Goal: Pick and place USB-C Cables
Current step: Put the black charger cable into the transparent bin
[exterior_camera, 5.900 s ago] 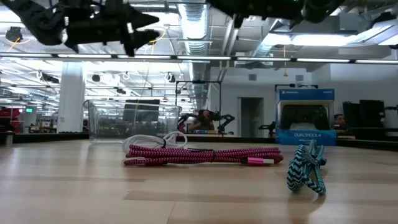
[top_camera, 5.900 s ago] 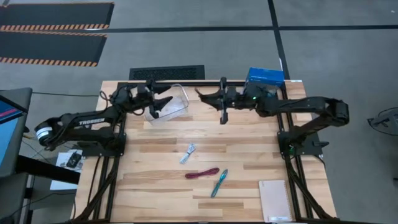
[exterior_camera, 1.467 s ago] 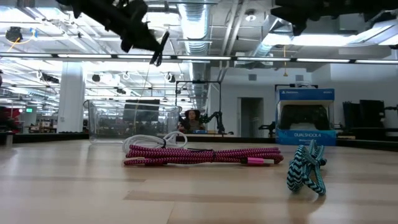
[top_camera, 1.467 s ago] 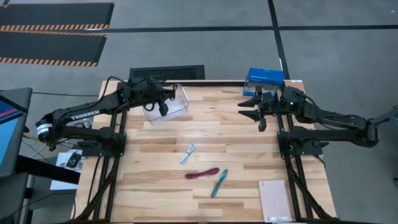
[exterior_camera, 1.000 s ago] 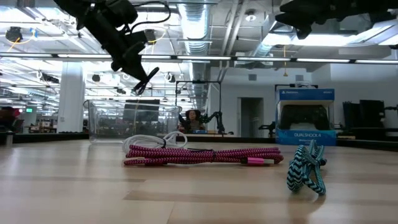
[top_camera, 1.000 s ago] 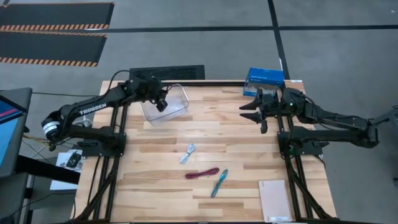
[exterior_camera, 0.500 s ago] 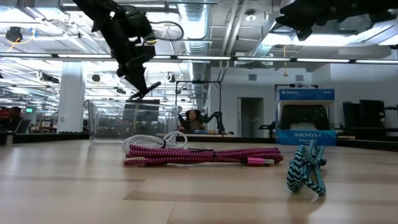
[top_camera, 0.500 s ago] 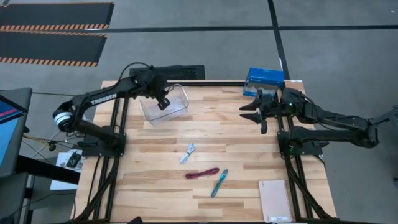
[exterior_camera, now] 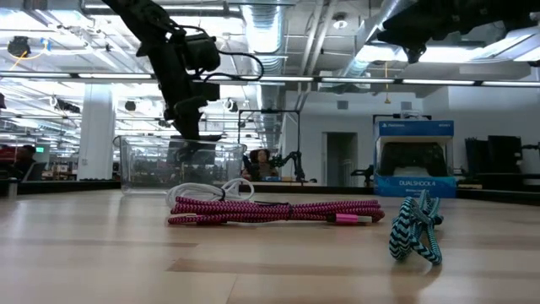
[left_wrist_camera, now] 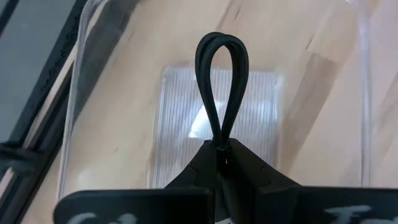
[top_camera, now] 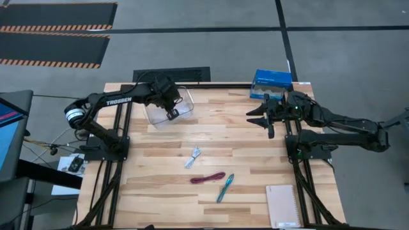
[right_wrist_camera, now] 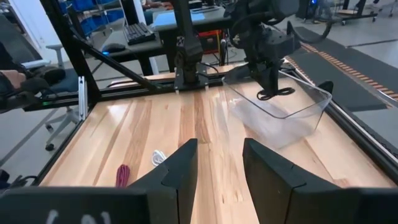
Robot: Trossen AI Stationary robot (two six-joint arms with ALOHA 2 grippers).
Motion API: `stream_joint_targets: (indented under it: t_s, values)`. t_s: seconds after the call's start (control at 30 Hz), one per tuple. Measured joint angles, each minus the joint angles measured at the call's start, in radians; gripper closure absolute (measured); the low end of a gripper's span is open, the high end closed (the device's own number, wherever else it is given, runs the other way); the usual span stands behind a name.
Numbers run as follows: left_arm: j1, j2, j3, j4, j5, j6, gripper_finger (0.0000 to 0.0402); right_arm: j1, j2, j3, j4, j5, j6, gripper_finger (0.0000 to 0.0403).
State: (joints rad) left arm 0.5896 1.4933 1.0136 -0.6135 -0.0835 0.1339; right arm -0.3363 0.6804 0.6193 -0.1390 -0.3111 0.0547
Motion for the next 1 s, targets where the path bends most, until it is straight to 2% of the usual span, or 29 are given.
stream_joint_targets:
  t_s: [0.3, 0.67, 1.0]
  values:
    - [0.006, 0.0, -0.069, 0.0, -0.015, -0.003, 0.0401, 0.0, 0.0, 0.0, 0.002, 0.001, 0.0, 0.0253]
    - [0.011, 0.0, -0.07, 0.021, -0.031, 0.001, 0.0401, 0.0, 0.0, 0.0, 0.003, 0.003, 0.004, 0.0256]
    - [0.013, 0.114, -0.07, 0.044, -0.049, 0.002, 0.0401, 0.0, 0.0, 0.0, 0.004, 0.003, 0.005, 0.026]
